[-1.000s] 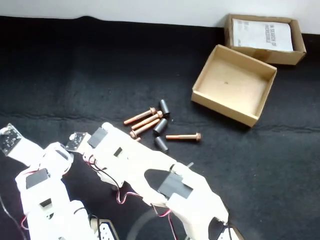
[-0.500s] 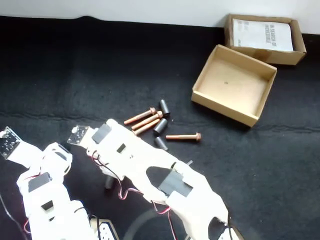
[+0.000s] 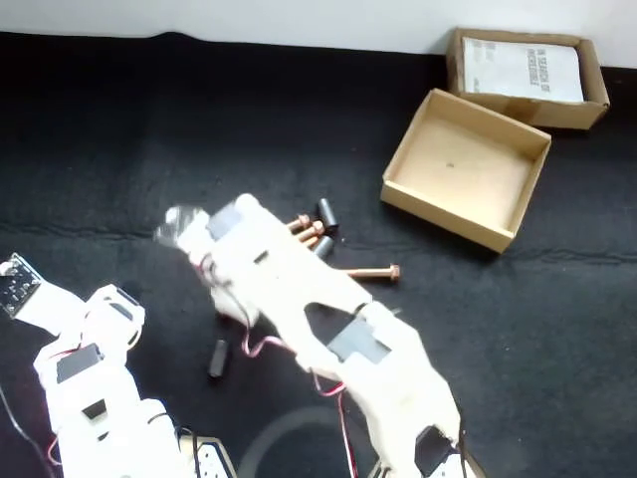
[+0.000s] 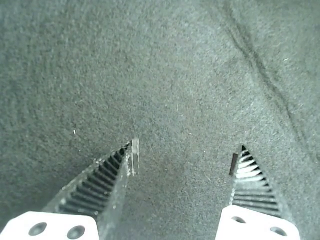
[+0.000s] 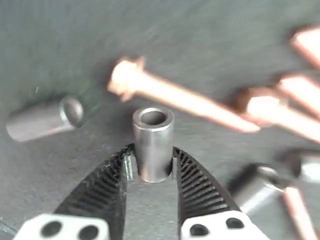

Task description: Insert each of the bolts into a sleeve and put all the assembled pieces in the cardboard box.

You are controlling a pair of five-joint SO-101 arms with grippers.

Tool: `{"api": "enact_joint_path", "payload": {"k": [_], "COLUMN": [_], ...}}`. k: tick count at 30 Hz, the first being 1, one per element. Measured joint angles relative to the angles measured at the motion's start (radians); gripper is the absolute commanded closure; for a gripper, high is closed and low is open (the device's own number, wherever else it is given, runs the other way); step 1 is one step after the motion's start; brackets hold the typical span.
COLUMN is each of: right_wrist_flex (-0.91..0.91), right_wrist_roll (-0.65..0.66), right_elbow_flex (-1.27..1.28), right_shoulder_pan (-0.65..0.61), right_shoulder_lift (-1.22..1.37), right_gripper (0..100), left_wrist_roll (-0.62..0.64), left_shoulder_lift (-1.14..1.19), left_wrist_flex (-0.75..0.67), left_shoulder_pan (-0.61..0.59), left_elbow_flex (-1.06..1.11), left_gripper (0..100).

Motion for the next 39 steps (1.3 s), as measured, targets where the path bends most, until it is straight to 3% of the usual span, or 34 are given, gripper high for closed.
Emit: {"api": "enact_joint_path", "payload": {"k": [7,13,18,23,27,34,39], "right_wrist_flex": [0.198,0.221,0.221,0.221,0.184,0.104,0.071], "right_wrist_roll": [0.0,-0.044,-0.054,-0.054,-0.054,-0.061,-0.107], "right_elbow_flex": [-0.327,-0.384,-0.233,0.02,0.21,0.474,0.512], "right_shoulder_pan": [0.121,0.262,0.341,0.43,0.512,0.54,0.543], "right_shoulder_lift": [0.0,-0.084,-0.313,-0.529,-0.671,-0.862,-0.911], "right_gripper": [99.1,99.1,99.1,99.1,99.1,99.1,99.1], "left_wrist_roll": [-0.058,-0.069,-0.186,-0.201,-0.025,0.384,0.485], "left_shoulder_lift": [0.071,0.304,0.559,0.74,0.758,0.772,0.775], "left_wrist_flex": [0.097,0.31,0.592,0.858,0.991,1.017,1.017], "left_shoulder_pan": [0.127,0.29,0.391,0.514,0.608,0.735,0.801], "left_elbow_flex": [-0.038,-0.336,-0.694,-0.964,-1.085,-1.065,-0.947], "left_gripper": [70,70,70,70,70,71,77]}}
